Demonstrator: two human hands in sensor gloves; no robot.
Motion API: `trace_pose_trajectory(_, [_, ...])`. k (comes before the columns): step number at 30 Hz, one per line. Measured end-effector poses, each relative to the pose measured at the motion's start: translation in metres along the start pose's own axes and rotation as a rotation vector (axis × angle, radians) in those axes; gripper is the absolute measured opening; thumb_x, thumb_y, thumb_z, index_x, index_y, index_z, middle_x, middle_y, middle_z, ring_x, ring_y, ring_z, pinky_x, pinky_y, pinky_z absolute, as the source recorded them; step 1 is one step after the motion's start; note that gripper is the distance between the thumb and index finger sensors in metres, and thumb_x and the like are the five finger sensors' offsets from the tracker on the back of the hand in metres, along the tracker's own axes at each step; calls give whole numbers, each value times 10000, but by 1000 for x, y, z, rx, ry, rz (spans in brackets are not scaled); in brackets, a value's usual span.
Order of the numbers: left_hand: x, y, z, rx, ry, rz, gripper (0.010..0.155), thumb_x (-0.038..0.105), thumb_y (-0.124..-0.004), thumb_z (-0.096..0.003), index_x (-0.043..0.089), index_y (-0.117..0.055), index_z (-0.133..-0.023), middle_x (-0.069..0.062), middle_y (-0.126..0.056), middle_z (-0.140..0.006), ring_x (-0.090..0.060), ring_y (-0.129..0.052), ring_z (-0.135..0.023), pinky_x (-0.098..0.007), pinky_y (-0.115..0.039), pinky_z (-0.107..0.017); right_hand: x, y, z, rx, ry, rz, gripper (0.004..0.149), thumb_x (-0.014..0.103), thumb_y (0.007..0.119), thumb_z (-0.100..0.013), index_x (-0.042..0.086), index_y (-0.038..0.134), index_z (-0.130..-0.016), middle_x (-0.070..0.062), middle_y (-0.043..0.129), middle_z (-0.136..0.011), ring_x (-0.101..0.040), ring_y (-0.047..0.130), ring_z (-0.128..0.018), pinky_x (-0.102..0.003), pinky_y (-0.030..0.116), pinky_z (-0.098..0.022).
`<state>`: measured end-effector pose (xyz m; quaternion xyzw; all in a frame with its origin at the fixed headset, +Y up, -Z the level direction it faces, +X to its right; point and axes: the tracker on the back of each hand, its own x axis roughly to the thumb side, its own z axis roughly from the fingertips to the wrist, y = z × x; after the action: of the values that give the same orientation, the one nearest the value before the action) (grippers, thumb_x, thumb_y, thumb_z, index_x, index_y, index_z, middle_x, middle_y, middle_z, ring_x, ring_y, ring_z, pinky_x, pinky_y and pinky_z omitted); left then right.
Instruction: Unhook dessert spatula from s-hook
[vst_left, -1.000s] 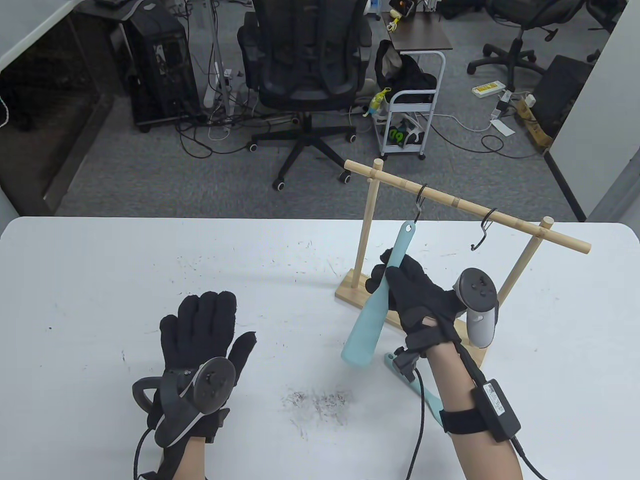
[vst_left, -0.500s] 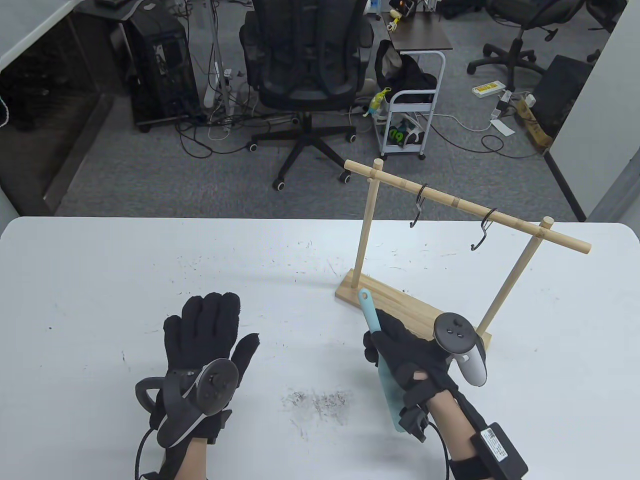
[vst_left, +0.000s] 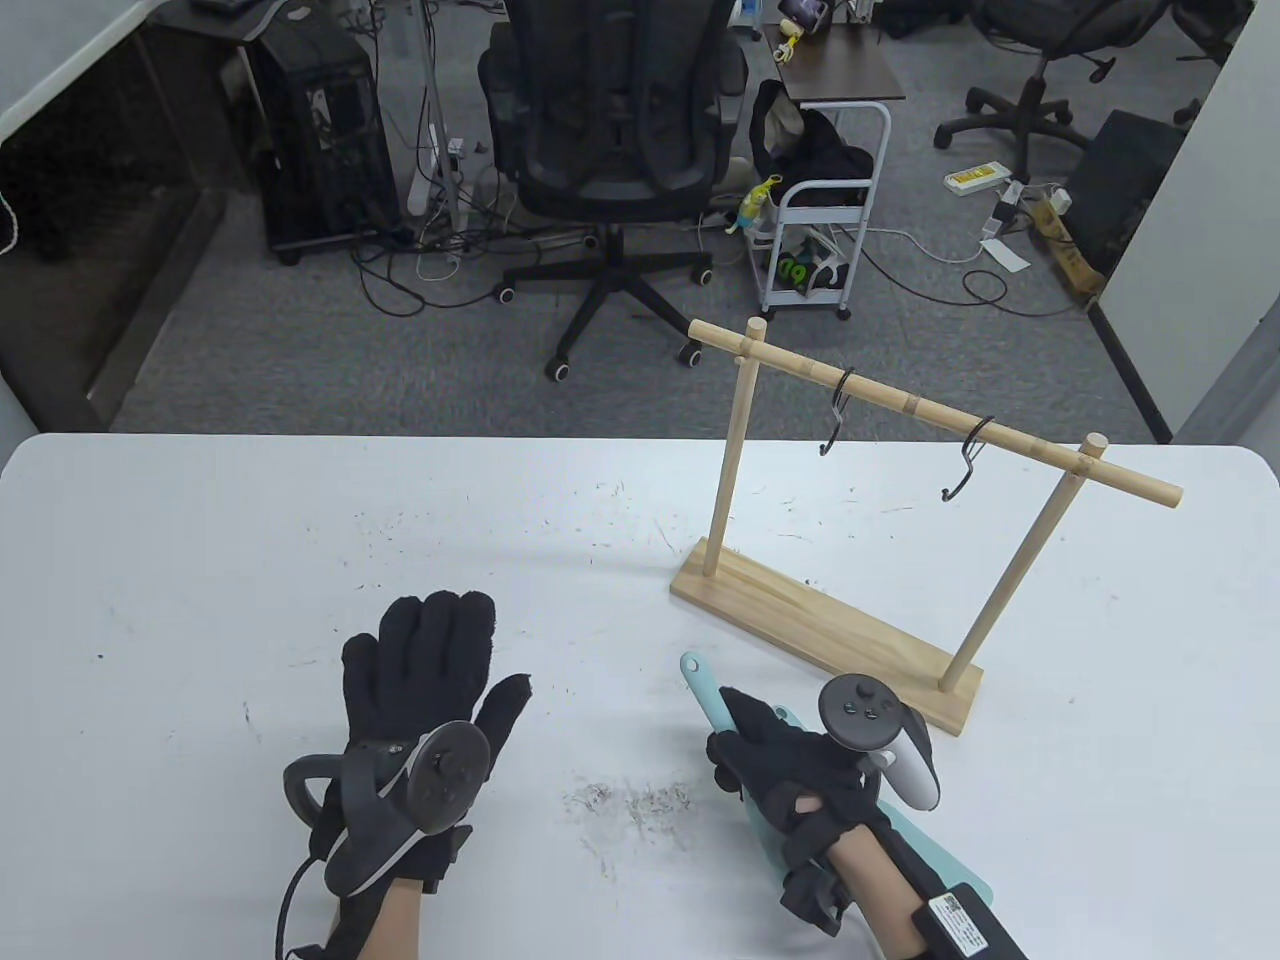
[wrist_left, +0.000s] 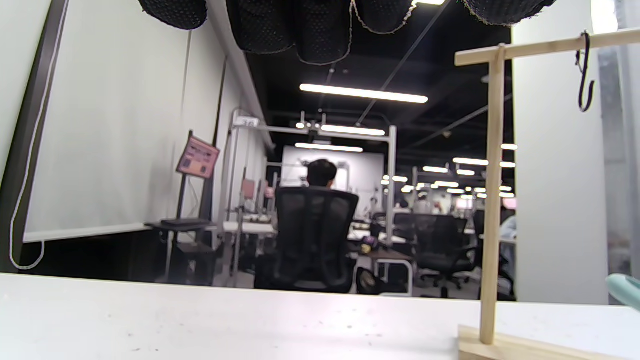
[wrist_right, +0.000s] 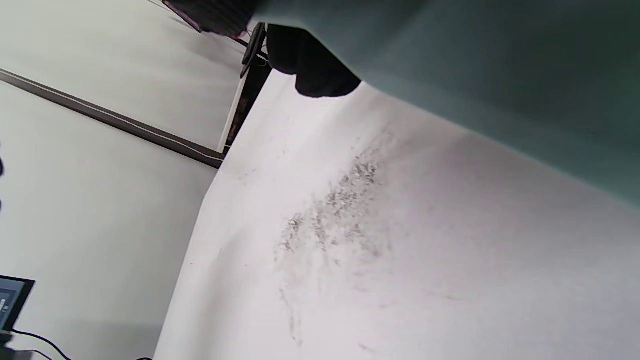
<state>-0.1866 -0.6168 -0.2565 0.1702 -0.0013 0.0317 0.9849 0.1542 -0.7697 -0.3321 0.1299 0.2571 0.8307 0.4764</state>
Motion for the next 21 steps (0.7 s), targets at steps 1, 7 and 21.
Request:
trace_pose_trajectory(1, [0, 0, 0, 1, 0, 2, 770, 704, -576, -540, 373, -437, -1221, -7, -602, -1288, -339, -569, -1211, -650, -516, -855, -2, 2, -1, 13, 9, 13, 624, 361, 744, -518, 142, 538, -1064, -104, 829, -878, -294, 949, -610, -477, 805, -509])
trace_pose_trajectory(7, [0, 0, 0, -5, 1, 4, 768, 705, -574, -540, 376, -436, -1221, -2, -599, -1289, -338, -569, -1211, -650, -514, -856, -5, 11, -7, 23, 48, 95, 666, 353, 788, -501, 139, 512, -1068, -100, 813, -886, -282, 939, -627, -475, 798, -523])
trace_pose_trajectory(21, [2, -2, -2, -20, -2, -3, 770, 704, -576, -539, 372, -437, -1221, -3, -606, -1285, -339, -573, -1209, -649, -516, -855, 22, 45, -4, -177, 149, 788, 712, 407, 842, -462, 172, 535, -1060, -36, 828, -870, -248, 909, -660, -460, 776, -535])
